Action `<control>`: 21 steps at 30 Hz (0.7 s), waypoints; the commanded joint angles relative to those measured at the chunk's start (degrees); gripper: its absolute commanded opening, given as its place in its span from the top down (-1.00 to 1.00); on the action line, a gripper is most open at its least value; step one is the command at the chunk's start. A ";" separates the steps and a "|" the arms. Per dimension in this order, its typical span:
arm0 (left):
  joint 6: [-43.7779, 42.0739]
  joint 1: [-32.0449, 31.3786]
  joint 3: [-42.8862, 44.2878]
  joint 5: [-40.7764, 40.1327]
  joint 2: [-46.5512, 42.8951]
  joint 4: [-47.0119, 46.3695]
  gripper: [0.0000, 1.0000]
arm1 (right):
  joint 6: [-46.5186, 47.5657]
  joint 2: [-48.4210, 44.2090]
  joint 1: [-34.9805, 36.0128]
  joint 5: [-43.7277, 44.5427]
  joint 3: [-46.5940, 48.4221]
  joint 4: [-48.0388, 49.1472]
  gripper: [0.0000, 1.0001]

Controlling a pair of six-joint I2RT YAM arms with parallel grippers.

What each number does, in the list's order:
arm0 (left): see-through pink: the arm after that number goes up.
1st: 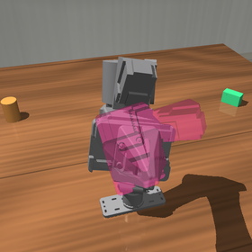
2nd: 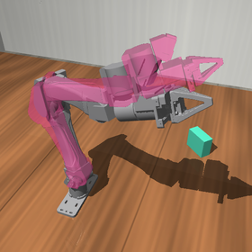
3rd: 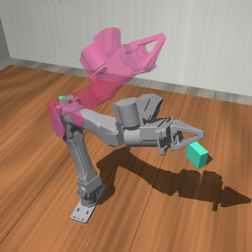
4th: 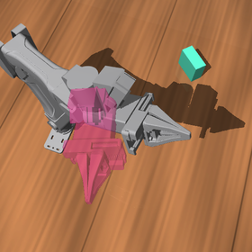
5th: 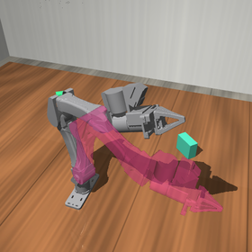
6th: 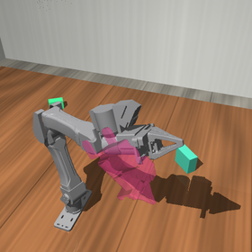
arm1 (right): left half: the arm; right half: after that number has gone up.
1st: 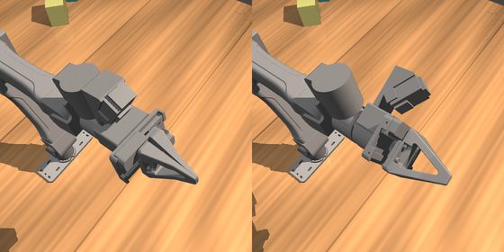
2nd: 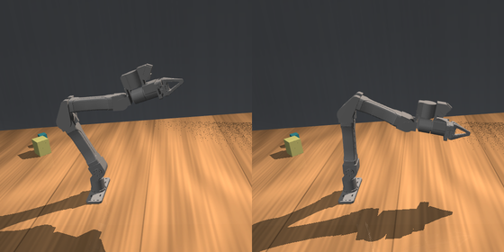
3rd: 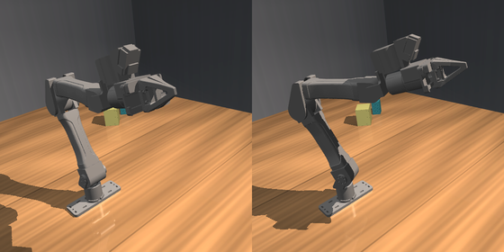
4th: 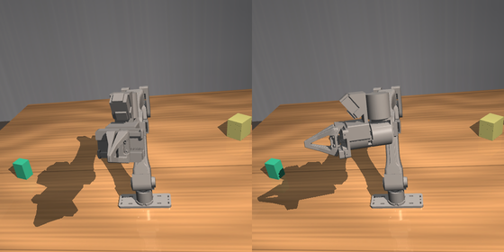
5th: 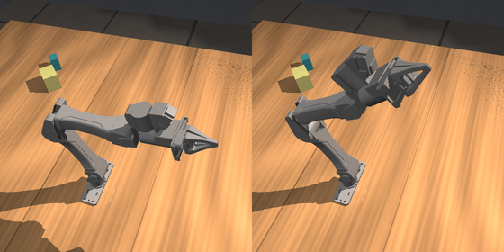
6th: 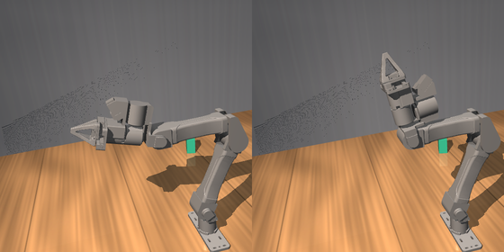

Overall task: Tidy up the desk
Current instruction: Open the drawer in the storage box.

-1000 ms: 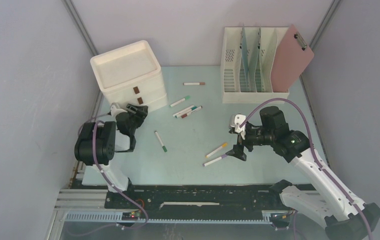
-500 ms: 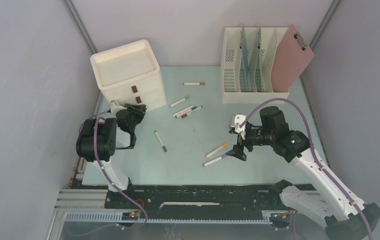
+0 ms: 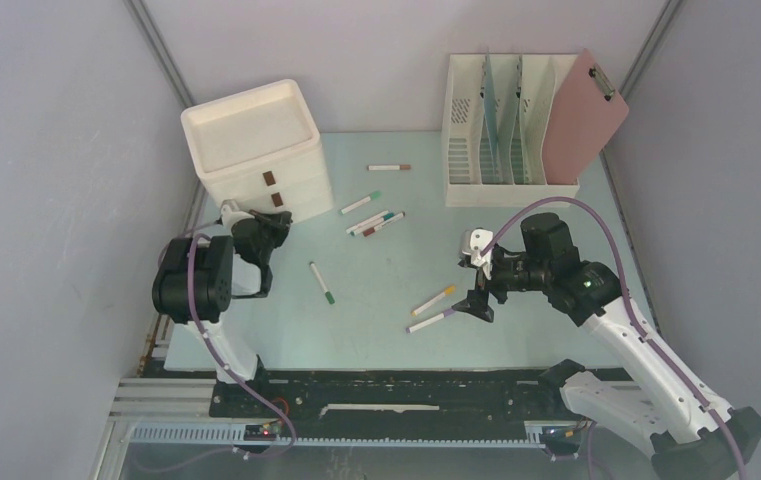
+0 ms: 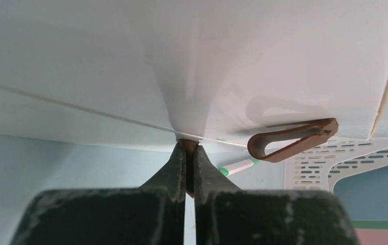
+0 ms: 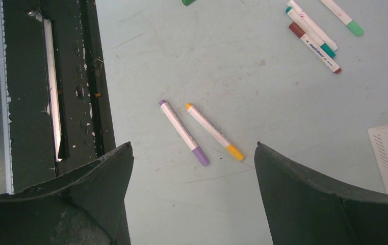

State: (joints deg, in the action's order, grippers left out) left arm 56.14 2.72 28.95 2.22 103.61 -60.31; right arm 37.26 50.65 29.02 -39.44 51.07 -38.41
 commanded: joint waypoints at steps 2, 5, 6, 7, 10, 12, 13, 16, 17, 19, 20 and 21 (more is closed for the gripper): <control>1.08 0.53 -1.62 4.39 -3.02 -2.83 1.00 | 1.07 -0.91 0.74 0.05 2.14 0.19 -0.91; 2.85 0.46 -5.13 5.95 -3.96 -4.98 1.00 | 1.11 -0.85 0.91 0.17 2.14 0.23 -0.91; 3.83 0.36 -6.75 6.57 -3.88 -6.88 1.00 | 1.15 -0.82 0.95 0.19 2.16 0.19 -0.91; 5.01 0.27 -8.17 7.10 -3.61 -8.81 1.00 | 1.15 -0.83 0.99 0.24 2.15 0.18 -0.91; 7.73 -0.02 -11.89 8.66 -2.62 -15.05 1.00 | 1.15 -0.80 1.13 0.13 2.19 0.18 -0.91; 8.89 -0.52 -14.18 9.10 -2.64 -17.66 1.00 | 1.15 -0.70 1.13 0.22 2.16 0.23 -0.91; 9.19 -0.77 -15.47 9.07 -2.76 -18.78 1.00 | 1.15 -0.68 1.14 0.28 2.19 0.19 -0.91; 9.03 -1.51 -19.03 8.34 -4.09 -19.43 1.00 | 1.23 -0.56 1.13 0.29 2.12 0.23 -0.91; 8.80 -1.71 -20.00 7.88 -4.71 -19.41 1.00 | 1.24 -0.47 1.13 0.27 2.14 0.22 -0.91; 8.19 -2.22 -21.40 6.32 -5.81 -19.32 0.97 | 1.24 -0.39 1.14 0.32 2.19 0.20 -0.91; 8.05 -2.16 -21.87 5.86 -6.25 -19.18 0.87 | 1.24 -0.32 1.13 0.33 2.19 0.23 -0.91; 8.02 -2.20 -22.37 5.38 -6.71 -18.90 0.72 | 1.24 -0.30 1.13 0.32 2.19 0.19 -0.91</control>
State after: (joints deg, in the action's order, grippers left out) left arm 64.60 1.21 8.88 8.99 99.22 -78.63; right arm 37.43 50.68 29.67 -39.24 51.07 -38.41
